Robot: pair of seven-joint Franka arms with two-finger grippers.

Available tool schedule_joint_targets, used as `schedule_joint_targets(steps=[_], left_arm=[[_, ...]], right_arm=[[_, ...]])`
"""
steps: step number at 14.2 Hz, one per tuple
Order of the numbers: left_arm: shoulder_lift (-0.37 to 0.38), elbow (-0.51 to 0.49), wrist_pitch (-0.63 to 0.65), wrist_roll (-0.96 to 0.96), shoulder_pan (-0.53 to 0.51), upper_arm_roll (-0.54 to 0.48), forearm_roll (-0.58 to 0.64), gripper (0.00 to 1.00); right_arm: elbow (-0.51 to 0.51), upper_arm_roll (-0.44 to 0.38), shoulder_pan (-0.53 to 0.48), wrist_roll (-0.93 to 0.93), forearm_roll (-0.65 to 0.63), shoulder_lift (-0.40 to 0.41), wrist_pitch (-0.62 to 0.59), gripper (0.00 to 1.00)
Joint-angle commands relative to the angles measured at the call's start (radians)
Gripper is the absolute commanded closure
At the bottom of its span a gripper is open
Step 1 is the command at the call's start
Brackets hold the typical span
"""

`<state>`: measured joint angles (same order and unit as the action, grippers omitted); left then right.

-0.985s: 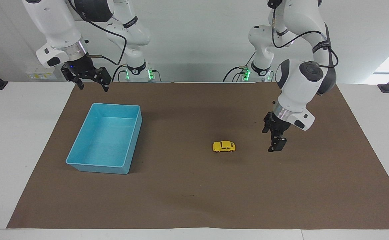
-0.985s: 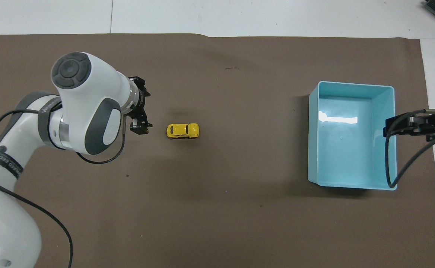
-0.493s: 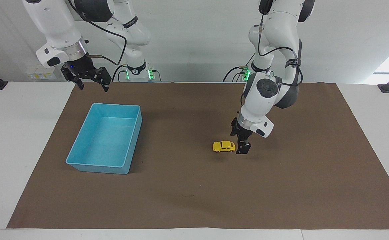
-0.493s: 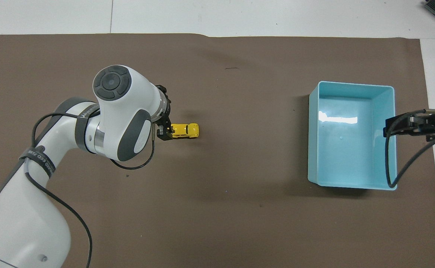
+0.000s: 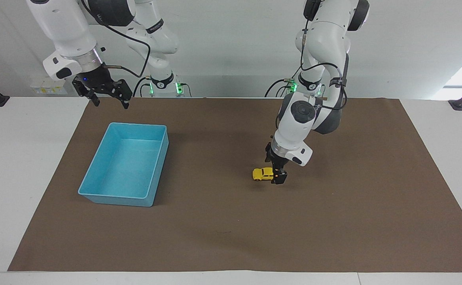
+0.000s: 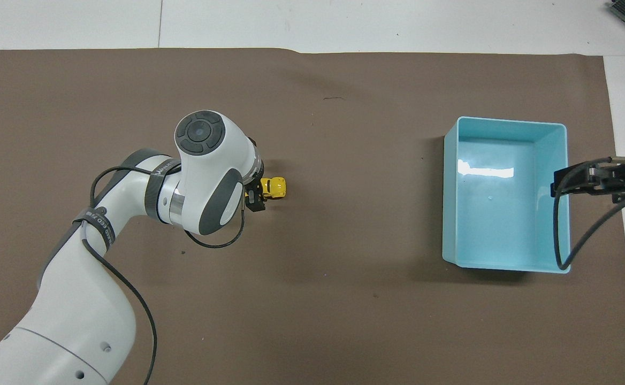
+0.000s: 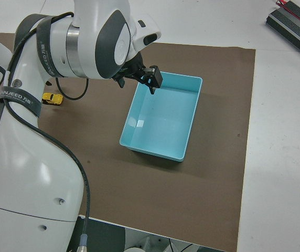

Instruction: Wind up and store yellow beetle car

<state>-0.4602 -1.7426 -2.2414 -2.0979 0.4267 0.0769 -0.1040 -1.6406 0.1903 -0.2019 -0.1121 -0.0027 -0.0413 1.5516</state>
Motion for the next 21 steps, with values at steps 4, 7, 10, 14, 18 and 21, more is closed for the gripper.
schedule_joint_targets(steps=[4, 7, 10, 14, 18, 21], left_arm=[[0.023, -0.048, -0.023, 0.038, 0.04, -0.017, -0.016, 0.85], [0.026, -0.075, -0.023, 0.123, 0.037, -0.017, -0.016, 1.0], [0.032, -0.092, -0.021, 0.177, 0.023, -0.019, -0.016, 1.0], [0.046, -0.133, -0.021, 0.246, -0.037, -0.02, -0.016, 1.0], [0.049, -0.152, -0.024, 0.306, -0.109, -0.022, -0.016, 1.0], [0.051, -0.166, -0.035, 0.338, -0.151, -0.022, -0.016, 1.0]], right_arm=[[0.018, 0.005, -0.013, 0.025, 0.023, 0.011, -0.01, 0.0], [0.018, 0.005, -0.013, 0.025, 0.024, 0.011, -0.01, 0.0], [0.018, 0.005, -0.013, 0.025, 0.023, 0.011, -0.01, 0.0], [0.018, 0.005, -0.013, 0.025, 0.023, 0.011, -0.01, 0.0], [0.018, 0.005, -0.013, 0.025, 0.023, 0.011, -0.01, 0.0], [0.018, 0.005, -0.013, 0.025, 0.023, 0.011, -0.01, 0.0]])
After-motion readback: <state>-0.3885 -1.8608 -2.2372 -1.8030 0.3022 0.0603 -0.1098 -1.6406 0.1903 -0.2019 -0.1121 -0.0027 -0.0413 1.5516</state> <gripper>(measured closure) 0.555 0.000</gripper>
